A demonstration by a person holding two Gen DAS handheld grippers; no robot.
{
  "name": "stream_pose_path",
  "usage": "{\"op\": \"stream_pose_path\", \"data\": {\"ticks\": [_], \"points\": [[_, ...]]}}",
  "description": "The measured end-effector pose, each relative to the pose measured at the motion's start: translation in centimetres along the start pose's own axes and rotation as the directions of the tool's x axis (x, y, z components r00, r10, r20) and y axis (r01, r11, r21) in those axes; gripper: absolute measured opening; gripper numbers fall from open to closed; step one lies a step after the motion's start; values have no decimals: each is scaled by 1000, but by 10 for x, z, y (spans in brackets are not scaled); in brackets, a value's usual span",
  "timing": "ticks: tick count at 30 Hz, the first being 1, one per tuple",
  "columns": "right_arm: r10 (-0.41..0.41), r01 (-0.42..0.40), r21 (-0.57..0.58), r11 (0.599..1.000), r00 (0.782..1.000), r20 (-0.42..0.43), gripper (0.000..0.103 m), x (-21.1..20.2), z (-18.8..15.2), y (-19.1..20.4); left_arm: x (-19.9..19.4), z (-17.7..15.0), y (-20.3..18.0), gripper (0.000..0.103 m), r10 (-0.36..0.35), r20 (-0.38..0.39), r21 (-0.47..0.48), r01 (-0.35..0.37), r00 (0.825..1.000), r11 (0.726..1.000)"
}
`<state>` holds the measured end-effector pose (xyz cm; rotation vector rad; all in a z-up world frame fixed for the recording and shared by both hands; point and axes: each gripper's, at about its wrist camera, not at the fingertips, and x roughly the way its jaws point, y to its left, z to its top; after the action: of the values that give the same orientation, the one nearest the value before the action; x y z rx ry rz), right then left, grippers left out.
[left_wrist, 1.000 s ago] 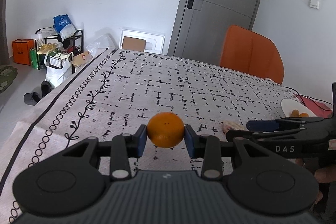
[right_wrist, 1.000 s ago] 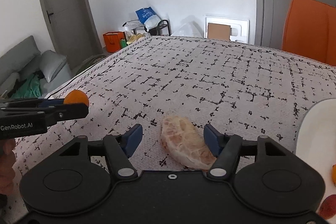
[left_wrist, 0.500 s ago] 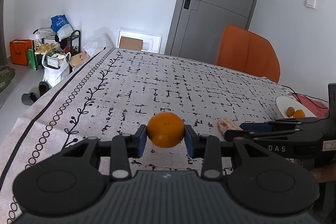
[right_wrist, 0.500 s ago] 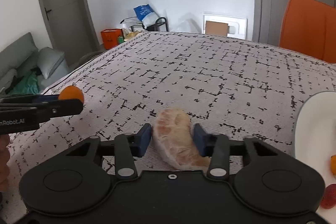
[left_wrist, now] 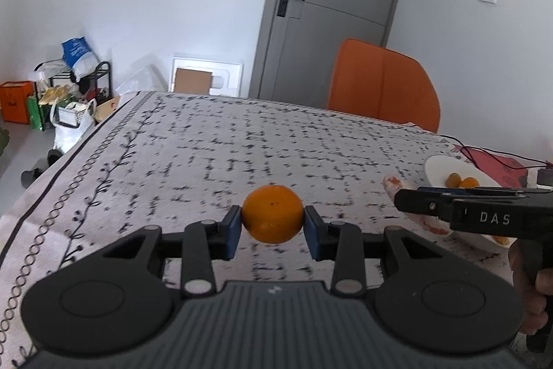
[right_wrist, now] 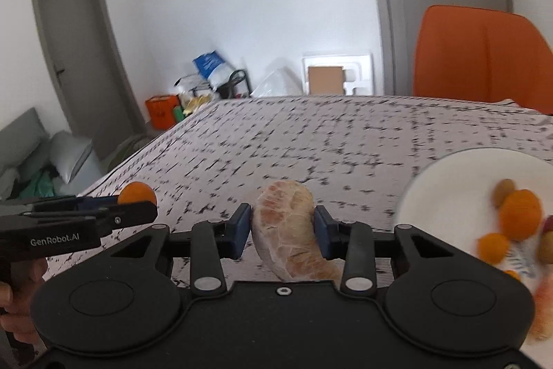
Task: Organize fruits
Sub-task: 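Carry the orange and pomelo segment over the white plate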
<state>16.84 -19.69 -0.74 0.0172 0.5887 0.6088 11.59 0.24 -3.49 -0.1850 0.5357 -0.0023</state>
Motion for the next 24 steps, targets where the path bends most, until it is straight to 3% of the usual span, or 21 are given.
{"op": "stream_pose_path", "data": {"ticks": [22,24], "points": [[-142,132,115,984,987,78,37,-26,4,-66,12,6,-49,37,-55,-4,73,55,998,996],[-155,144,127,981,984,82,41,-26,4,-71,13,7,-52,37,-56,-4,77,56,998,995]]}}
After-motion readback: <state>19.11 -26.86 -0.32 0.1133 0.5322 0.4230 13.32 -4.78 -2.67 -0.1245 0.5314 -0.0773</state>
